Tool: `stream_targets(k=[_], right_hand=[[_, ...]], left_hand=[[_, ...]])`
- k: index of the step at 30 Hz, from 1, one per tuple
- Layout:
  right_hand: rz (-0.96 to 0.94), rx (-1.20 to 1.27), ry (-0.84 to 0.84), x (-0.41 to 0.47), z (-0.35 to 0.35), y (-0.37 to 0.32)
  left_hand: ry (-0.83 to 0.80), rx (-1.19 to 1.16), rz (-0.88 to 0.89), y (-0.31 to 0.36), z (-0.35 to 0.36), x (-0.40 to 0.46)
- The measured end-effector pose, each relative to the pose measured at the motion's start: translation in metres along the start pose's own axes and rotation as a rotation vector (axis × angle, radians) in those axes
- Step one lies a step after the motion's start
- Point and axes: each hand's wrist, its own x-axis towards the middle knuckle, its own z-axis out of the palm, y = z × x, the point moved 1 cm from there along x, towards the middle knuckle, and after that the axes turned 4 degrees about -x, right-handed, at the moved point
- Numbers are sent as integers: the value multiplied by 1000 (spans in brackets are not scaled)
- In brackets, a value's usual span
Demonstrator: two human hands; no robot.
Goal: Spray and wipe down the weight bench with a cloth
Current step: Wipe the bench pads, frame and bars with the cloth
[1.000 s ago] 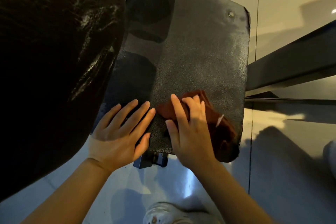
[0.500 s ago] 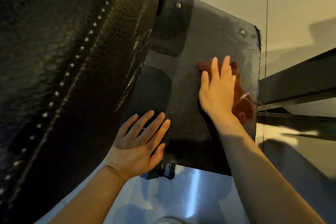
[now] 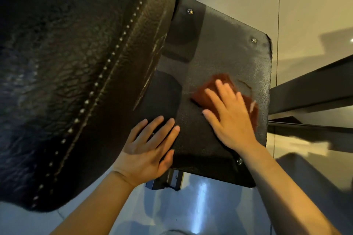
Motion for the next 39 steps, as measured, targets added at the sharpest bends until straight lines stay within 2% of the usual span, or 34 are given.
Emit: stream_targets(k=[4,6,7,9,12,14,16,18,19,25,28,30,35,37,39], right_hand=[[544,15,8,5,-3,20],[676,60,-11,25,-4,2],[678,74,-16,37,-4,-14],[518,85,-14,59,-4,-58],[34,135,-12,72,-3,-120],[-199,151,-59,73,-3,-124],[-323,140,-69,71,-3,-101],[-319,68,-94,61,-4,-73],[-258,44,-95,51,-3,-58],[495,36,-44,-9,-4,33],[672,88,-75,2,-3,16],[599,97,-80,14,-4,-16],[34,140,-101,18,-5,-102],[-19,231,-118,15,-7,-94],[71,248,-75,8,-5,-65]], left_hand=[[-18,9,1,-1,0,0],[-12,11,4,-1,0,0],[-4,8,2,-1,0,1],[18,-6,-3,1,-1,1],[43,-16,-7,0,1,2],[26,-15,-10,0,1,3],[-16,-7,-12,0,0,3],[-37,4,-8,1,-2,3],[-45,10,-10,1,-3,3],[-93,15,-22,1,-2,2],[-106,33,-19,0,-2,2],[-112,41,-17,0,-2,1],[-45,2,-17,-1,-5,3],[-42,5,-20,0,-5,4],[-64,22,-19,0,-4,3]])
